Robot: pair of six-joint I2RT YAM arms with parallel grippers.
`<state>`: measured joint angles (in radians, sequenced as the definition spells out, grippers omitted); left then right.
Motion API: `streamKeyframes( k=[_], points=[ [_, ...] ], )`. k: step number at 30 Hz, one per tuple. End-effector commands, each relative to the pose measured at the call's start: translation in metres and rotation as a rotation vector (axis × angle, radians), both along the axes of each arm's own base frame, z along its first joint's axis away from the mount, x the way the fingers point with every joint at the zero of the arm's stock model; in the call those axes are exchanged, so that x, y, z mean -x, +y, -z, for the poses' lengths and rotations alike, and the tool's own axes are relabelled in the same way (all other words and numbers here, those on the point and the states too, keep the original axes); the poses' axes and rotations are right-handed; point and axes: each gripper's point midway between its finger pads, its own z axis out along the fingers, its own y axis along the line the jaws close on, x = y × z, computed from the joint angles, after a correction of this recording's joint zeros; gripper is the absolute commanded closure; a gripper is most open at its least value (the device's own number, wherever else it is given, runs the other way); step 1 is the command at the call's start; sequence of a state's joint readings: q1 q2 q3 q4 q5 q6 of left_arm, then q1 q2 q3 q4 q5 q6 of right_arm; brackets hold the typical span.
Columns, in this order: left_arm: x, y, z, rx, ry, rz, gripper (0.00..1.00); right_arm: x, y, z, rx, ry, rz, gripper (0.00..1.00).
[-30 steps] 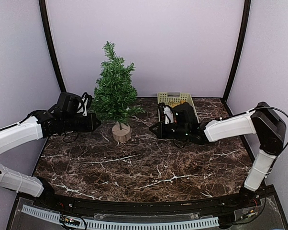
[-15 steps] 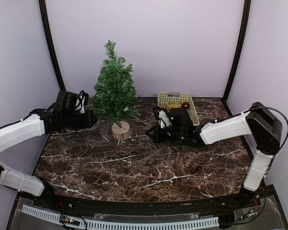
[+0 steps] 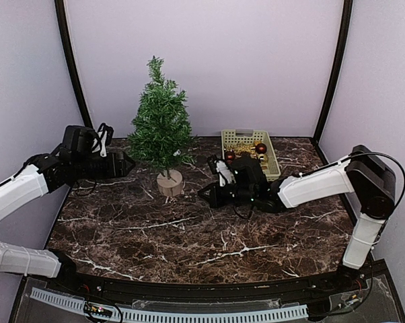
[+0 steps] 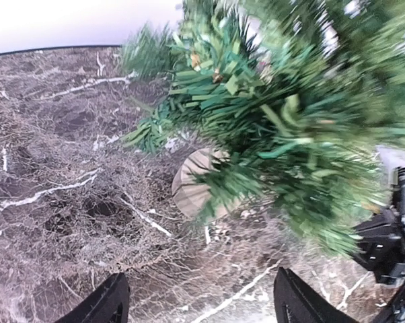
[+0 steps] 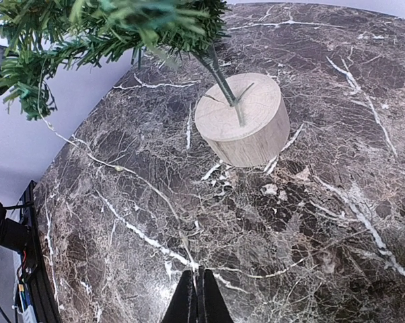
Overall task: Decorate the small christmas tree
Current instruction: Wrap the side of the string light in the gap of the branches.
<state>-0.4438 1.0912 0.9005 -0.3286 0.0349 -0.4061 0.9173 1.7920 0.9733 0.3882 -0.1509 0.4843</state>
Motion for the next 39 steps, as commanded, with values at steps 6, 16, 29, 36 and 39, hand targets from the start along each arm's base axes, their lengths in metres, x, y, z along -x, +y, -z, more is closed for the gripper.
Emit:
streamKeyframes(
  k=[6,16,29,36,39],
  points=[
    [0.038,-0.069,-0.018,0.198,0.036,0.152,0.20,-0.006,0.010,-0.022,-0.043,-0.050,0.008,1.00],
    [0.018,-0.106,0.001,0.253,0.053,0.207,0.12,-0.006,0.006,-0.026,-0.043,-0.058,0.021,1.00],
    [0.011,-0.096,0.024,0.220,0.088,0.127,0.41,-0.007,0.006,-0.028,-0.040,-0.067,0.023,1.00],
    [0.021,-0.078,0.015,0.237,0.039,0.084,0.26,-0.007,0.006,-0.027,-0.041,-0.063,0.027,1.00],
    [0.028,-0.068,0.007,0.246,0.025,0.059,0.23,-0.008,0.008,-0.029,-0.047,-0.063,0.026,1.00]
  ],
)
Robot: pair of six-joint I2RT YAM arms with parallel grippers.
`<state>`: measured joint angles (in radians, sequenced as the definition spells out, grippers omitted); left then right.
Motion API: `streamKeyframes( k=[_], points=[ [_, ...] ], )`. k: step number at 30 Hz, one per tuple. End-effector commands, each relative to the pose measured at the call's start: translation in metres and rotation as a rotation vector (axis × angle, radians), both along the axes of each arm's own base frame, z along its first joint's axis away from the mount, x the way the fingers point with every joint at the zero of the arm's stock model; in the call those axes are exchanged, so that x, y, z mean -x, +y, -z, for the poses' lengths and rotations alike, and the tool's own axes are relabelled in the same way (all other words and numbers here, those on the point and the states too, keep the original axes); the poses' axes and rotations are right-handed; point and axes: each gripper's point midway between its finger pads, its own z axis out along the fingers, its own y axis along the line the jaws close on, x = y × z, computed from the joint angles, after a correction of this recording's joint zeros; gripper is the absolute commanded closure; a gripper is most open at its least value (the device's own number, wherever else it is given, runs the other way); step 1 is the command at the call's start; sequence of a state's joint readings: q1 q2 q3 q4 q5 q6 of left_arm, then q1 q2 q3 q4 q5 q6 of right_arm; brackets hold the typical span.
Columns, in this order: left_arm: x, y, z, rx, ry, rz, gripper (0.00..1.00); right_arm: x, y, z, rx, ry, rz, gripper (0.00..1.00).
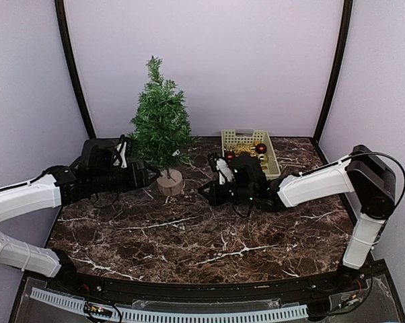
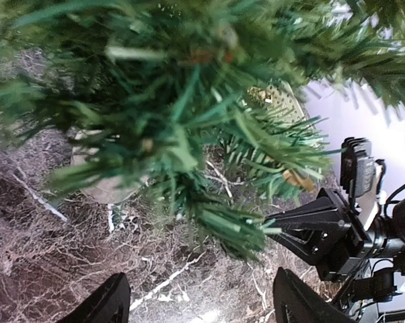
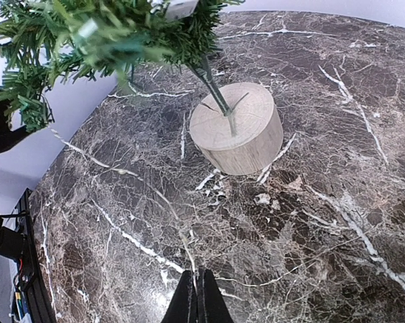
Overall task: Decorate the small christmas tree
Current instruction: Wrap the side of the string light in the gap of the branches.
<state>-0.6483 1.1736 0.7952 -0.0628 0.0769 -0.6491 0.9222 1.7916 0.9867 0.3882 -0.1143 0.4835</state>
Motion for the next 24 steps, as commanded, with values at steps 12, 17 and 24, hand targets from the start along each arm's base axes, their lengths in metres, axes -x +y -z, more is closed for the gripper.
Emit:
streamKeyframes(
  k=[12,17,24],
  points=[
    [0.012,0.025,-0.032,0.176,-0.061,-0.138,0.20,-0.002,0.010,-0.022,-0.047,-0.039,-0.006,1.00],
    [0.008,0.003,-0.027,0.240,-0.028,-0.075,0.35,-0.002,0.010,-0.023,-0.050,-0.041,-0.002,1.00],
    [-0.004,-0.013,-0.034,0.253,-0.061,-0.047,0.36,-0.002,0.008,-0.023,-0.052,-0.043,0.002,1.00]
  ],
)
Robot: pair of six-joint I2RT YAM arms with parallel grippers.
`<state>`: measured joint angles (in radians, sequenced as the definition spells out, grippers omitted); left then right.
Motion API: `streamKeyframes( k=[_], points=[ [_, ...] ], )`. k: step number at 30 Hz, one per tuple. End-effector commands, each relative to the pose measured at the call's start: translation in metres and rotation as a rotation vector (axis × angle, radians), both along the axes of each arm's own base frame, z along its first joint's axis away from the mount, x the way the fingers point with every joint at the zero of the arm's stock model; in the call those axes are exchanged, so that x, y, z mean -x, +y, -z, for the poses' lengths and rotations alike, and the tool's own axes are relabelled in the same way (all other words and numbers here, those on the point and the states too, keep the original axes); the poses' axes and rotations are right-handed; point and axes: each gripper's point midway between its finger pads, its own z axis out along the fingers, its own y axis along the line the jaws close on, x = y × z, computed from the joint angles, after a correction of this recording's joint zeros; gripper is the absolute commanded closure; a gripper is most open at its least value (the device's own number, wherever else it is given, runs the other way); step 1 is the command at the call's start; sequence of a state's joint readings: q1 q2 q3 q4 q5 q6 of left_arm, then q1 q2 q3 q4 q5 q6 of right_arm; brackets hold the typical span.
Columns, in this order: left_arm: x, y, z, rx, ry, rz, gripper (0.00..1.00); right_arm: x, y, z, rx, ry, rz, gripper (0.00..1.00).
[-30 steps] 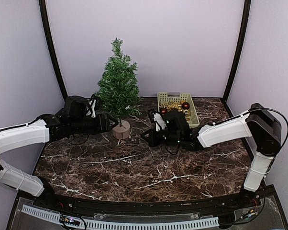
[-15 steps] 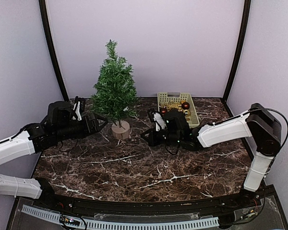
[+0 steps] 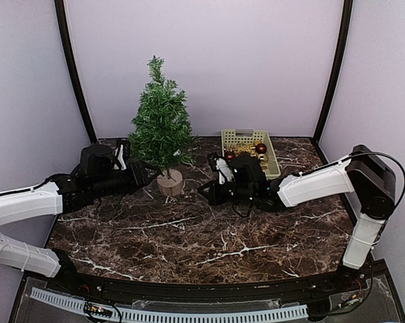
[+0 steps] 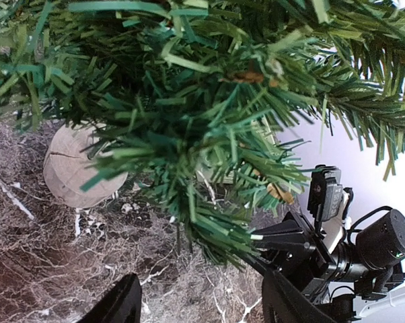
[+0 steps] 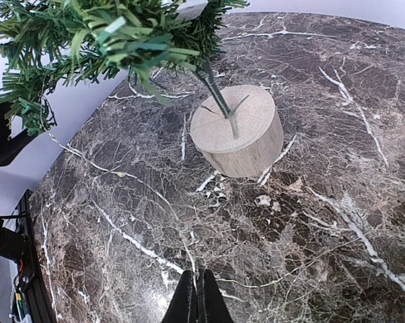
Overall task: Decorate the small christmas tree
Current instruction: Wrap the side of the string light in the gap of the branches.
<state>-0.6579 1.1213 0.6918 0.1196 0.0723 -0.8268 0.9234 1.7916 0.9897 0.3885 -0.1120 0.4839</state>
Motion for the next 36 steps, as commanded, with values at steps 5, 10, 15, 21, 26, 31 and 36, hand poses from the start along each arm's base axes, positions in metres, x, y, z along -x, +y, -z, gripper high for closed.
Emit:
streamKeyframes(
  k=[5,10,15,21,26,31,36],
  points=[
    [-0.009,-0.011,-0.015,0.032,-0.053,0.012,0.45,-0.001,0.007,-0.023,-0.051,-0.044,0.003,1.00],
    [-0.010,-0.013,-0.005,0.019,-0.032,0.018,0.51,-0.002,0.008,-0.023,-0.054,-0.045,0.000,1.00],
    [-0.012,-0.018,-0.007,0.032,-0.041,0.032,0.50,-0.002,0.008,-0.023,-0.053,-0.044,0.001,1.00],
    [-0.013,-0.018,-0.004,0.033,-0.046,0.029,0.62,-0.002,0.007,-0.025,-0.055,-0.046,0.004,1.00],
    [-0.014,-0.018,-0.006,0.044,-0.060,0.026,0.78,-0.001,0.004,-0.029,-0.054,-0.054,0.008,1.00],
    [-0.013,-0.011,-0.005,0.016,-0.057,0.003,0.91,0.002,-0.007,-0.042,-0.017,-0.094,0.030,1.00],
    [-0.010,0.008,0.008,-0.071,-0.025,-0.058,0.99,-0.002,-0.027,-0.057,0.047,-0.152,0.095,1.00]
  ],
)
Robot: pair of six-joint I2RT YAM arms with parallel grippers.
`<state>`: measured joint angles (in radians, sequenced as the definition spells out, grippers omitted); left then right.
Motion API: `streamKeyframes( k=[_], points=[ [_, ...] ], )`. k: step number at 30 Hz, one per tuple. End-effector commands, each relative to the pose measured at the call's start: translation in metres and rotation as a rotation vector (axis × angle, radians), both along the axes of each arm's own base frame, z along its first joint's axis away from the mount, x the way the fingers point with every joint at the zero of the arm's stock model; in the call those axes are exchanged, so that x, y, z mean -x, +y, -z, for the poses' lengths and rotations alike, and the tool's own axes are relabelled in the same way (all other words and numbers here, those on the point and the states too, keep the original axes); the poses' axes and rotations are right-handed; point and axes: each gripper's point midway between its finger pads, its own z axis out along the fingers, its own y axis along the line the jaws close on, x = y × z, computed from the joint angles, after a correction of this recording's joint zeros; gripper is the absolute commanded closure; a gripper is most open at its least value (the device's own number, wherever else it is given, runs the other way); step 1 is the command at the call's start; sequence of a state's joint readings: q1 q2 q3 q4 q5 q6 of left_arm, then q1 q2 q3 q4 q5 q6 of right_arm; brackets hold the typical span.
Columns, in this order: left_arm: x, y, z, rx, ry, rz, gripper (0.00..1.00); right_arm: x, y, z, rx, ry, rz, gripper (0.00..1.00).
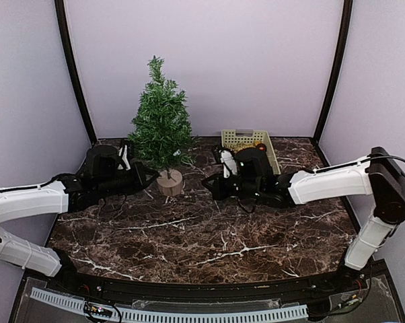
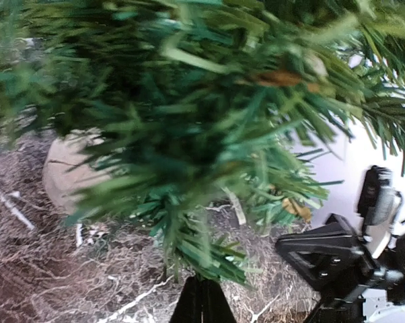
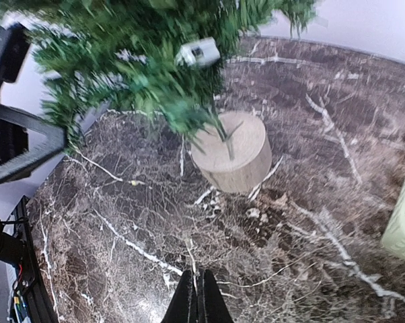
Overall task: Decorate the small christmas tree
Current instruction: Wrap the side of the string light in the gap of the branches.
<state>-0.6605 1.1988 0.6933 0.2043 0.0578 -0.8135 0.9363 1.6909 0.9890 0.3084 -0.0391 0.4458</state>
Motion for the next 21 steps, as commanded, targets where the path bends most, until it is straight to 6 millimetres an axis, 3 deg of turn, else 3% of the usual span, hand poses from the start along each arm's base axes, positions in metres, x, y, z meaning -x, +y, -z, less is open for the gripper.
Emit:
streamKeyframes(
  k=[1,7,13,21],
  points=[
    [0.004,0.020,-0.002,-0.070,-0.011,-0.061,1.00,-0.004,-0.018,-0.031,0.036,-0.097,0.066,1.00],
    [0.008,0.034,-0.001,-0.130,-0.007,-0.093,1.00,-0.018,-0.032,-0.055,0.096,-0.153,0.153,1.00],
    [0.010,0.040,0.000,-0.172,0.001,-0.096,1.00,-0.028,-0.026,-0.069,0.120,-0.189,0.167,1.00],
    [0.009,0.039,-0.001,-0.188,-0.004,-0.084,1.00,0.001,-0.006,-0.098,0.056,-0.235,-0.024,1.00]
  ],
)
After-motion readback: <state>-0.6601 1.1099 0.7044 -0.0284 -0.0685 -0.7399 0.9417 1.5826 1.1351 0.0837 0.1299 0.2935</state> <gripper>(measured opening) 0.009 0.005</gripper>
